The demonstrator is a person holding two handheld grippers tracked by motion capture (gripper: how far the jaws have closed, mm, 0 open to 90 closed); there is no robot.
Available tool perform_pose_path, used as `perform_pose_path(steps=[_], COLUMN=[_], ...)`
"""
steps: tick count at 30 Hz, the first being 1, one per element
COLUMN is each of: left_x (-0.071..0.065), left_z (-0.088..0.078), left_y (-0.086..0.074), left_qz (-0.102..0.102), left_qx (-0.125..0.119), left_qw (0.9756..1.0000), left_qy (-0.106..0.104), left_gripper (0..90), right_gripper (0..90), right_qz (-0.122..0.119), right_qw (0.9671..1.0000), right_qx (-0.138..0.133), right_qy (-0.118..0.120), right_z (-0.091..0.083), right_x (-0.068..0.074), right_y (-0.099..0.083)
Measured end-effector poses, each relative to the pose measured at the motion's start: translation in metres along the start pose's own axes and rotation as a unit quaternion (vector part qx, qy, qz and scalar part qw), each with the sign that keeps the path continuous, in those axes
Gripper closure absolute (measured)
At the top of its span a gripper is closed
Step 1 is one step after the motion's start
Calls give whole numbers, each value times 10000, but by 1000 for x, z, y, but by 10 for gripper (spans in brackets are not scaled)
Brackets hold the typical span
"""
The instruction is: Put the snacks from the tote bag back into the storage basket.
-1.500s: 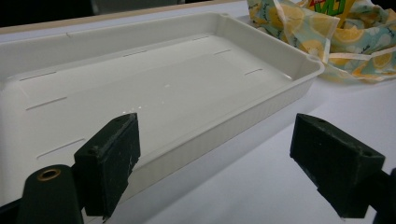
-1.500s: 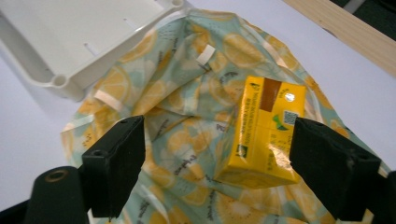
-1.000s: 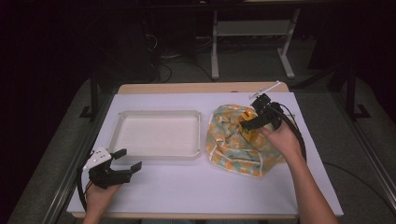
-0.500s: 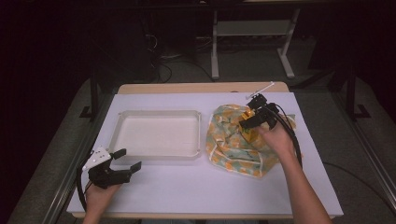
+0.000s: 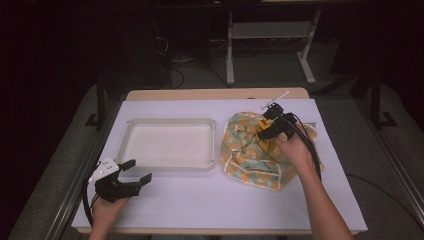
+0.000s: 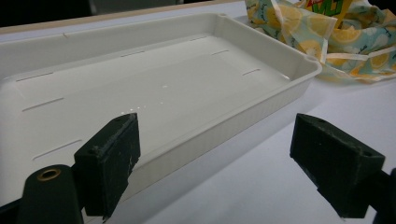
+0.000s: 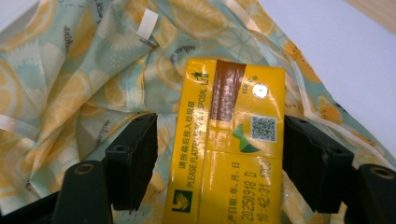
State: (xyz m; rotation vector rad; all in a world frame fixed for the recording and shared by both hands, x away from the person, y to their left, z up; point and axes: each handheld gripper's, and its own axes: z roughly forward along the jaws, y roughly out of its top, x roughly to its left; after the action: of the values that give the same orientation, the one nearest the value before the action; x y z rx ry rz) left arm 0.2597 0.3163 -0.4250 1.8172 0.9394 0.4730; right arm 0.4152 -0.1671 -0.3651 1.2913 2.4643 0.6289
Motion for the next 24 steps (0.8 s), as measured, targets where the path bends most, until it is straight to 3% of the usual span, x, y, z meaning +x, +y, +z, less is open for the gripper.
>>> perform_pose_path(steps=[16, 24], left_x=[0, -1], left_z=[0, 0], left_y=[0, 0], left_qz=[10, 0], left_qx=[17, 20], left_qw=[10000, 10000], left_qy=[-8, -4], left_gripper=[156, 156], right_gripper=[464, 477], right_qz=[-88, -56], right_qw=[9997, 9997], right_qx=[54, 84], right_qy=[-229, -236], right_z=[4, 4], right_x=[4, 4], right_y=[1, 1])
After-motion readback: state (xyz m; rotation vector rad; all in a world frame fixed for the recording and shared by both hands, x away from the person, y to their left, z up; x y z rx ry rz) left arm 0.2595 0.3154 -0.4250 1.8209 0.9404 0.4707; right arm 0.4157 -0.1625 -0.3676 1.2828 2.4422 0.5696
